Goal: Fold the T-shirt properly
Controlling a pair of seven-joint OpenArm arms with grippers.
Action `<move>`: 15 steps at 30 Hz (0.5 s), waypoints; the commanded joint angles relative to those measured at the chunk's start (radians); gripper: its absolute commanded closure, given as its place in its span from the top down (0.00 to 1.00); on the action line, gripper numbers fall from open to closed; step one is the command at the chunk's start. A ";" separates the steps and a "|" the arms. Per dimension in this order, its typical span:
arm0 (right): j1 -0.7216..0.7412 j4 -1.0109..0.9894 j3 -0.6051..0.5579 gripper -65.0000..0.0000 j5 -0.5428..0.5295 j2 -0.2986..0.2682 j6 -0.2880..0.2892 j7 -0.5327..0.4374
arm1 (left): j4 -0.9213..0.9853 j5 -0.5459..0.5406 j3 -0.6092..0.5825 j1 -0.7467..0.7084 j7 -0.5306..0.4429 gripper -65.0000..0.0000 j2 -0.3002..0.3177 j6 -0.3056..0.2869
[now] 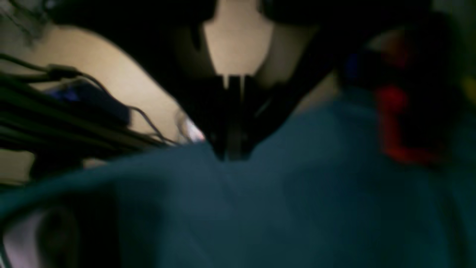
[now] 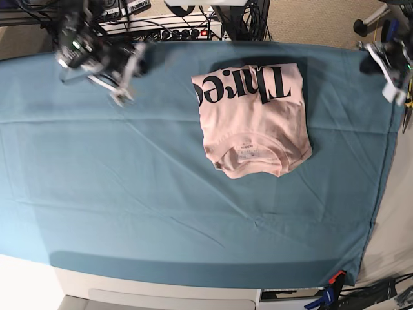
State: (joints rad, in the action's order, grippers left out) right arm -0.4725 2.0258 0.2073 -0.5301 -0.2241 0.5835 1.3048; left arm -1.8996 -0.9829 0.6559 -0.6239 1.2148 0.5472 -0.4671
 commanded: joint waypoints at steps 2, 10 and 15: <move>-0.068 0.037 0.090 0.00 -0.004 -0.008 -0.003 -0.001 | -0.013 -0.028 0.010 -0.060 -0.010 0.00 -0.003 -0.001; -0.247 0.003 0.306 0.00 -0.004 -0.008 -0.003 -0.121 | 0.052 -0.019 0.008 -0.191 -0.058 0.00 -0.078 -0.004; -0.228 -0.178 0.304 0.00 -0.004 -0.008 -0.003 -0.155 | 0.204 -0.015 0.007 -0.205 -0.092 0.00 -0.129 -0.004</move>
State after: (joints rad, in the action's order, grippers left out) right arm -0.6933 1.8336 0.5041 -0.5339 -0.2207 0.5766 1.1564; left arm -1.6848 -0.9878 0.6559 -0.8143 1.1236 0.4057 -0.4717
